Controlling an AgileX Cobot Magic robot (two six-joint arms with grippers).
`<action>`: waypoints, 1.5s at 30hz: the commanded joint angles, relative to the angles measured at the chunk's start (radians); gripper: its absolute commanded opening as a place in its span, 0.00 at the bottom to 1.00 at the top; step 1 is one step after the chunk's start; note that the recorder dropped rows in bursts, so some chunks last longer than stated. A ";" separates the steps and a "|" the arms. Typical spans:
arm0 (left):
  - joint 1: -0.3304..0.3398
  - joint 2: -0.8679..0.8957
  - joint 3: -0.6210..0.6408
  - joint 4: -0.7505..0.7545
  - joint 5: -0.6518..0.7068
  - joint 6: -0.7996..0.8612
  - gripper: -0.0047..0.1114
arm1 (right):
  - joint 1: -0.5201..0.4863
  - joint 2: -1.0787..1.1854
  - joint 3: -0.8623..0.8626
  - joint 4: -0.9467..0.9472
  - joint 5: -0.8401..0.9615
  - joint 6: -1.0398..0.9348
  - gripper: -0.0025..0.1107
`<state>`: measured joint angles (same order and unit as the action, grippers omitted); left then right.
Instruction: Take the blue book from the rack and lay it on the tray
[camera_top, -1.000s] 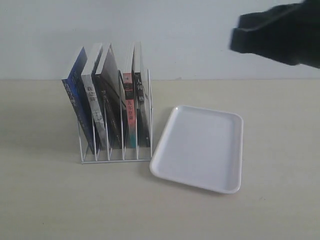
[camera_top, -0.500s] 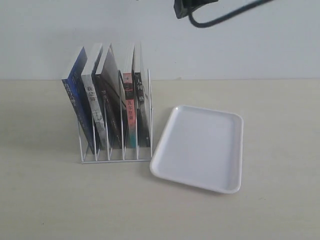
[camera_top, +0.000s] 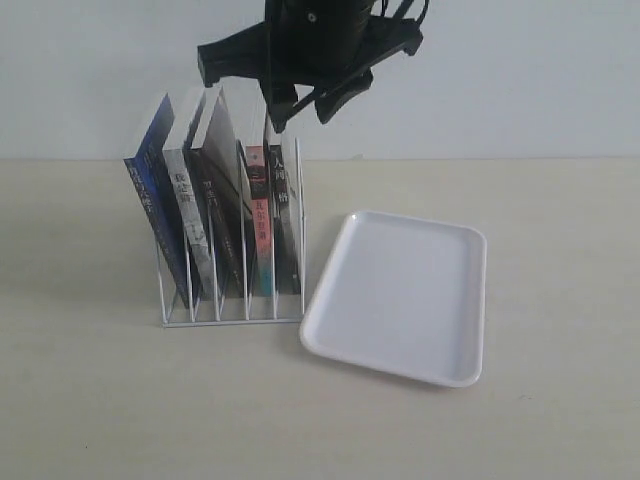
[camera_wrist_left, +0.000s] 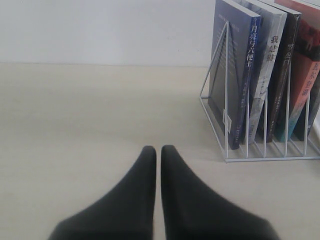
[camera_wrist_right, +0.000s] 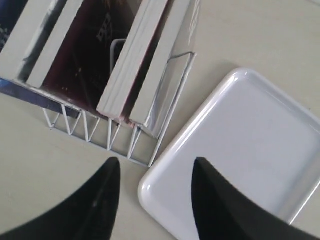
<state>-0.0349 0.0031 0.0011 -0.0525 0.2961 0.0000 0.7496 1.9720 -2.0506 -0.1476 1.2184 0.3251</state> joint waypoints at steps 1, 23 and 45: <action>0.002 -0.003 -0.001 -0.004 -0.004 0.000 0.08 | 0.003 0.018 -0.010 0.012 0.003 0.013 0.41; 0.002 -0.003 -0.001 -0.004 -0.004 0.000 0.08 | 0.003 0.134 -0.010 -0.073 -0.067 0.045 0.41; 0.002 -0.003 -0.001 -0.004 -0.004 0.000 0.08 | -0.045 0.134 -0.010 -0.071 -0.226 0.084 0.41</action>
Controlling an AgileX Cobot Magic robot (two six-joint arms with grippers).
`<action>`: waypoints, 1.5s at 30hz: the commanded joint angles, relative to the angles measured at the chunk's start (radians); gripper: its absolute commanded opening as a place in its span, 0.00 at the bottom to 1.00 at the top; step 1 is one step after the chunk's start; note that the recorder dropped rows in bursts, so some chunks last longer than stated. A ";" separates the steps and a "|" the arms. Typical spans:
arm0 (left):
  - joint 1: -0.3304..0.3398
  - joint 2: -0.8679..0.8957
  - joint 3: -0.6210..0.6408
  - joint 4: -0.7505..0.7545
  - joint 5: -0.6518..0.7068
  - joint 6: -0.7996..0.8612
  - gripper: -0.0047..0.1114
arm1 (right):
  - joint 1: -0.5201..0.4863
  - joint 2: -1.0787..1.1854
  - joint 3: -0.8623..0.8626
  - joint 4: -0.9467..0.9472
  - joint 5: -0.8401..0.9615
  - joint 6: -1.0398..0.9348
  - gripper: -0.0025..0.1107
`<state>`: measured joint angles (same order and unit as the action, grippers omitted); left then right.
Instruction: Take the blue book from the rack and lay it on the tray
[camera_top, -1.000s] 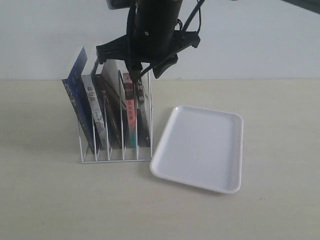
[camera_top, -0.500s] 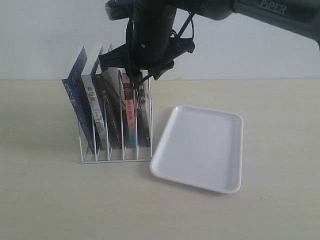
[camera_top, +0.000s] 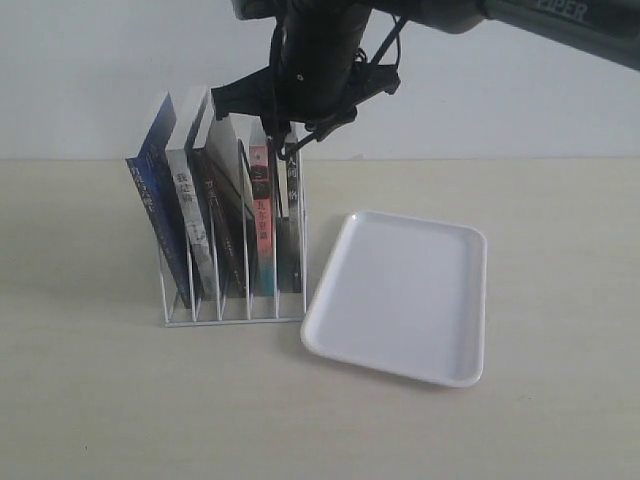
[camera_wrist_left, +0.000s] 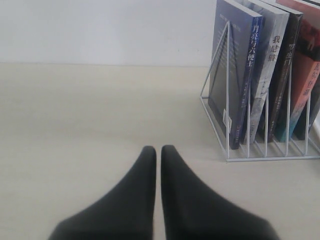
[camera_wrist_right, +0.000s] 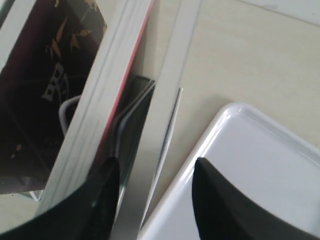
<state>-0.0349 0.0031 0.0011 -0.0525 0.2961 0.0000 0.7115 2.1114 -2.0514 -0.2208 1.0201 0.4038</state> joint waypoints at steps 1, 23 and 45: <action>0.002 -0.003 -0.001 -0.004 -0.004 0.000 0.08 | -0.007 -0.005 -0.009 0.003 -0.028 0.005 0.41; 0.002 -0.003 -0.001 -0.004 -0.004 0.000 0.08 | -0.025 0.036 -0.009 0.043 -0.001 0.010 0.27; 0.002 -0.003 -0.001 -0.004 -0.004 0.000 0.08 | -0.025 -0.006 -0.262 0.033 0.185 -0.021 0.02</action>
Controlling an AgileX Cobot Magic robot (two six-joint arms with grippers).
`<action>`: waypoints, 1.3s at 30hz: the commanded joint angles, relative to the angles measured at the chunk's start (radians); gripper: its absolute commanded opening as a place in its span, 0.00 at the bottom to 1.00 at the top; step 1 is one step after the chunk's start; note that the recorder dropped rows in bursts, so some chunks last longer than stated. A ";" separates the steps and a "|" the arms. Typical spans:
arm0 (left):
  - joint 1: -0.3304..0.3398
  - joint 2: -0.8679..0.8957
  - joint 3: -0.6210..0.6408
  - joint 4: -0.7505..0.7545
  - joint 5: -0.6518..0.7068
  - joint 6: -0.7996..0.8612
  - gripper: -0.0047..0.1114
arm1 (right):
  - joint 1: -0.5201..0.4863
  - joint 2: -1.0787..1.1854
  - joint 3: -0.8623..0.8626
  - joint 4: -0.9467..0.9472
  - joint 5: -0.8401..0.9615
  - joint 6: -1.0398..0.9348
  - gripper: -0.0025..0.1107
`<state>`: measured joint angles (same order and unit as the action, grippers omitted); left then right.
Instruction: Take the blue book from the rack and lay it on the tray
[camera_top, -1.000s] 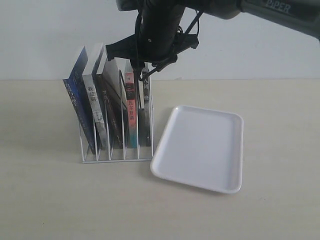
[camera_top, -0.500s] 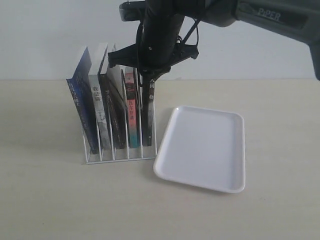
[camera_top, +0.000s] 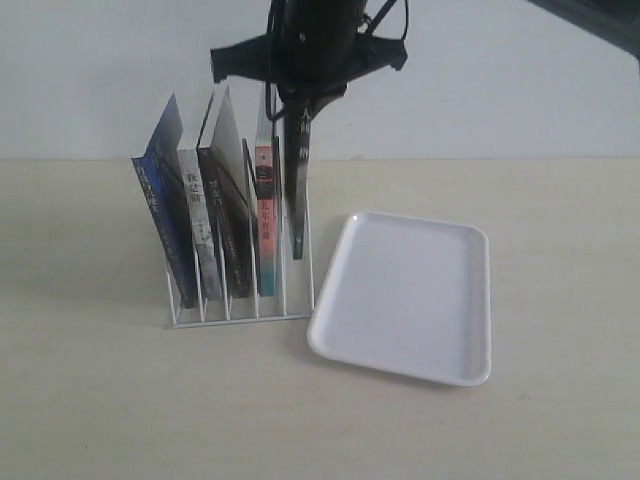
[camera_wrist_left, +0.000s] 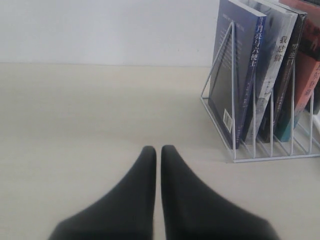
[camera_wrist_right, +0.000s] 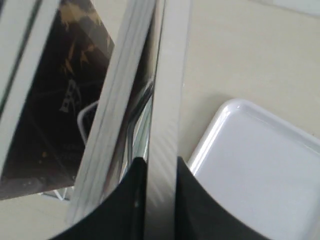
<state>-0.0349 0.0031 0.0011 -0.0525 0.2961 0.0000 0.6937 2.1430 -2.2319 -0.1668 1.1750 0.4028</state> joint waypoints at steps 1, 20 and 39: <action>0.002 -0.003 -0.001 -0.004 -0.004 0.000 0.08 | -0.007 -0.038 -0.096 -0.024 0.041 -0.020 0.02; 0.002 -0.003 -0.001 -0.004 -0.004 0.000 0.08 | -0.007 -0.038 -0.103 -0.024 0.046 -0.020 0.02; 0.002 -0.003 -0.001 -0.004 -0.004 0.000 0.08 | 0.003 0.052 -0.103 0.003 0.046 -0.037 0.02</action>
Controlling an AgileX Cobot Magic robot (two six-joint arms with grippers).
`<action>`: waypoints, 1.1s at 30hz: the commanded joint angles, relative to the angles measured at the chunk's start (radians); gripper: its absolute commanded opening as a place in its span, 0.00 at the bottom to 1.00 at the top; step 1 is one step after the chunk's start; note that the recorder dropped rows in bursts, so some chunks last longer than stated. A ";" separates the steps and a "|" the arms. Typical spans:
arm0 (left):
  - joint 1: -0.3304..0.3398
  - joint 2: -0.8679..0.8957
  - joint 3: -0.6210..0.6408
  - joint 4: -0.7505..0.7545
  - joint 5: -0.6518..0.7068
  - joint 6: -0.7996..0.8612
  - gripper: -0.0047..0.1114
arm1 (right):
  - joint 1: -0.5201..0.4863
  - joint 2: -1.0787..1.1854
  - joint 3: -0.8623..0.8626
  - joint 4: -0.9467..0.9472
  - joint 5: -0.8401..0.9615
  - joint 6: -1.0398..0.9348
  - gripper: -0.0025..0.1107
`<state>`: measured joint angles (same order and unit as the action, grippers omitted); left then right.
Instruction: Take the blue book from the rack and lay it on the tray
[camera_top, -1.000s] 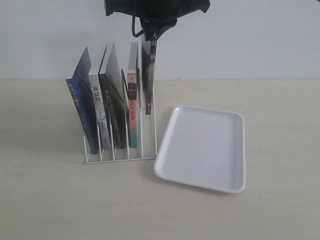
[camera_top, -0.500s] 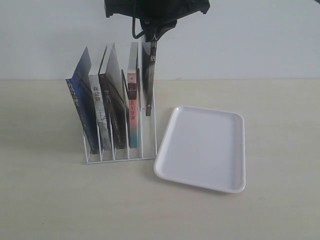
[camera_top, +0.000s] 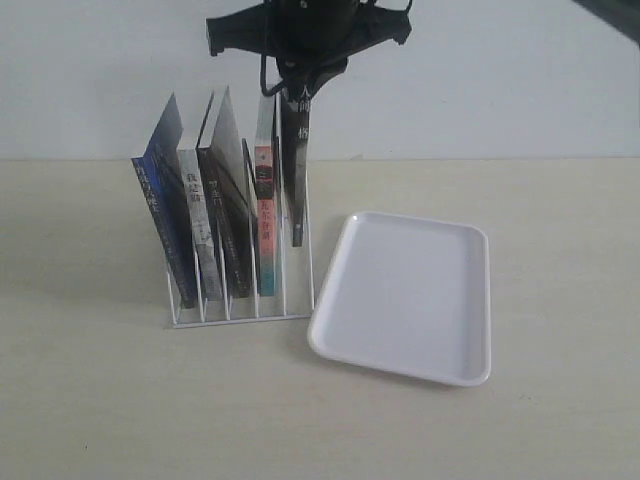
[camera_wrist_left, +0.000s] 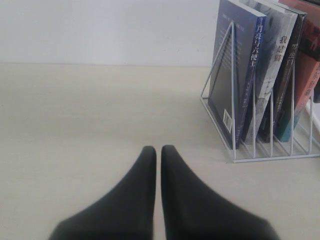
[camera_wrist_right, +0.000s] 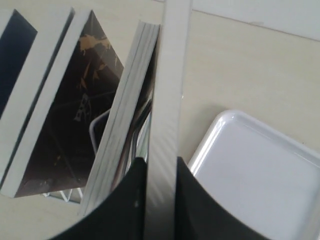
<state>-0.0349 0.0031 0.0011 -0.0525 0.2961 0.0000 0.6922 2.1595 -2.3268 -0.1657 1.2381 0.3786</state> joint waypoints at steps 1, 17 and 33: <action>0.002 -0.003 -0.001 -0.004 -0.004 0.000 0.08 | 0.005 0.047 -0.008 0.001 -0.017 -0.012 0.02; 0.002 -0.003 -0.001 -0.004 -0.004 0.000 0.08 | 0.005 0.071 -0.008 0.005 -0.017 -0.049 0.41; 0.002 -0.003 -0.001 -0.004 -0.004 0.000 0.08 | 0.005 -0.003 -0.010 0.178 -0.017 -0.057 0.16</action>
<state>-0.0349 0.0031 0.0011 -0.0525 0.2961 0.0000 0.6977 2.1380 -2.3375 -0.0093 1.2239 0.3256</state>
